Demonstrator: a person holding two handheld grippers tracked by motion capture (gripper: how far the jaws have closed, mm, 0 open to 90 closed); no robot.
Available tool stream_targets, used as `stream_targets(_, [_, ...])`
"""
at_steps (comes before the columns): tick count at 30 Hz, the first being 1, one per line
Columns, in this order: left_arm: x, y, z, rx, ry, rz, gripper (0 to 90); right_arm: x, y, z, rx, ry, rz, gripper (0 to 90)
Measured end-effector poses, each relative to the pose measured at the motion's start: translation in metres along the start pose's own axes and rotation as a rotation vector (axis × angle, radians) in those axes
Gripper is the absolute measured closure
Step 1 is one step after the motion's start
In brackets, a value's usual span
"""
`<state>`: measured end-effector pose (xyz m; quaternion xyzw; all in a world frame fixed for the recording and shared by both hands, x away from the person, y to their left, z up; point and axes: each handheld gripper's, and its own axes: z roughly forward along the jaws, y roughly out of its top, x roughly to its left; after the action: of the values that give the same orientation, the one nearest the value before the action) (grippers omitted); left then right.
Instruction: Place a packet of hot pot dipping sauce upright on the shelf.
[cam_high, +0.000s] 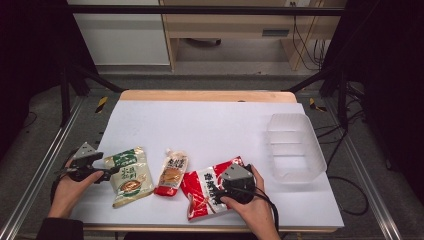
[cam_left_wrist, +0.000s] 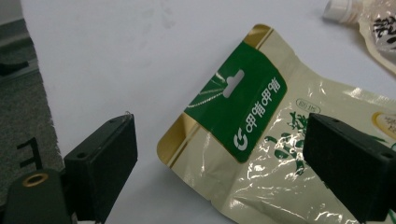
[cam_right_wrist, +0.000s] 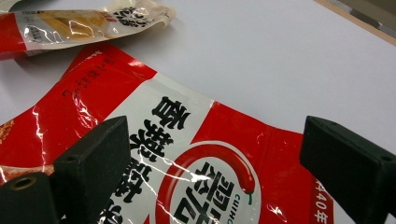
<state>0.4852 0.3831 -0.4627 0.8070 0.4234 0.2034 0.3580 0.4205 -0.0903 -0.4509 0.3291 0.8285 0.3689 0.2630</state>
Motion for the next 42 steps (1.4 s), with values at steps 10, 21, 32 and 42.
stream_targets(10, [-0.001, -0.002, 0.008, 0.034, -0.020, -0.005, 10.5, 0.002, 0.000, 0.002, 0.011, 0.012, -0.015, 9.5])
stream_targets(21, [-0.006, -0.003, -0.008, -0.013, -0.053, -0.006, 21.8, 0.001, 0.000, 0.002, 0.013, 0.015, -0.017, 9.6])
stream_targets(32, [-0.018, -0.009, -0.023, -0.006, -0.129, 0.046, 31.3, 0.000, 0.000, 0.002, 0.014, 0.017, -0.018, 9.7])
stream_targets(42, [-0.016, -0.006, -0.008, 0.030, -0.076, 0.073, 39.9, 0.002, 0.000, 0.006, 0.024, 0.020, -0.015, 9.7])
